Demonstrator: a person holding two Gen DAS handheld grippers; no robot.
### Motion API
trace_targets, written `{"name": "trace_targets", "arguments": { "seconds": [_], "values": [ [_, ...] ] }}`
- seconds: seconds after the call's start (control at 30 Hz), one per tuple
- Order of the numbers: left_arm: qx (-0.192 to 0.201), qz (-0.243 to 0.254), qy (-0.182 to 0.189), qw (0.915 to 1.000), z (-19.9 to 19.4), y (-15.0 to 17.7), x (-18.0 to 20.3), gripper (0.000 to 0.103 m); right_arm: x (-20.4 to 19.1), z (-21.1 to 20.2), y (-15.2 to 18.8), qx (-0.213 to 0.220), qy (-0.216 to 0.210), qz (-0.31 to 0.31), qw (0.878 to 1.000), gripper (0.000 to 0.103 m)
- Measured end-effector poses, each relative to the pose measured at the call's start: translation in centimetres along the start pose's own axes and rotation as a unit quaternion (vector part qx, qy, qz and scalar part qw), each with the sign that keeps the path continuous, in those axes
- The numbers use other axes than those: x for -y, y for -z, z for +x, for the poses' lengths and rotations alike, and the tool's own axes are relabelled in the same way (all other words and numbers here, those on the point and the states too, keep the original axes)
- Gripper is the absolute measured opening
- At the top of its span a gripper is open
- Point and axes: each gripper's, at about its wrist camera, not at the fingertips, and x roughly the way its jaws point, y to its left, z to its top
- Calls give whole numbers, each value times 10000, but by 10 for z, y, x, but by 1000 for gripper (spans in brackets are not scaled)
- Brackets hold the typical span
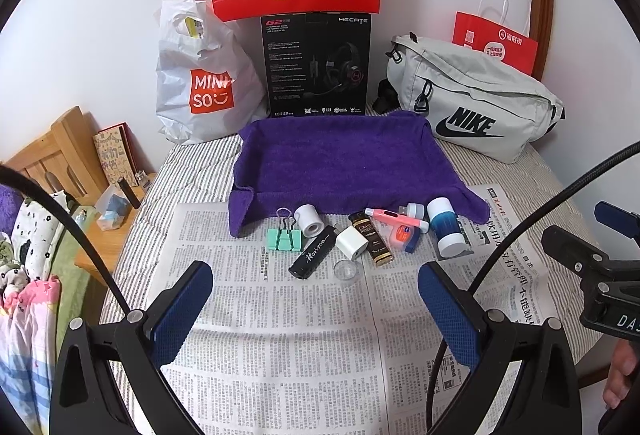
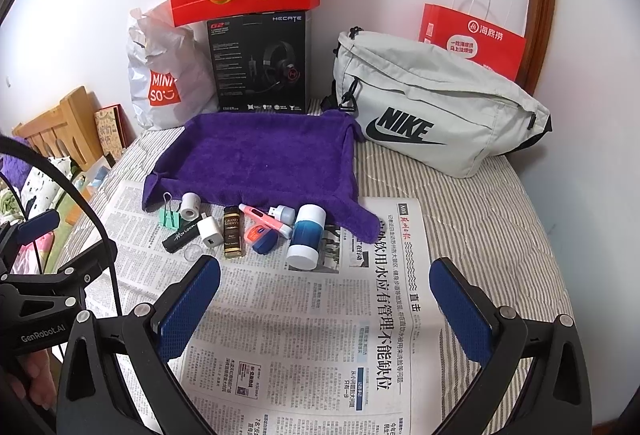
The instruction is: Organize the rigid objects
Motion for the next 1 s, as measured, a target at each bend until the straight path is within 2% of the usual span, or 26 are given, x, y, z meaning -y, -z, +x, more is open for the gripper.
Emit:
{"name": "trace_targets", "arguments": {
  "seconds": [1.0],
  "values": [
    [-50, 13, -12, 10000, 2, 3, -1, 103, 0, -1, 2, -69, 43, -4, 10000, 103]
  ]
}}
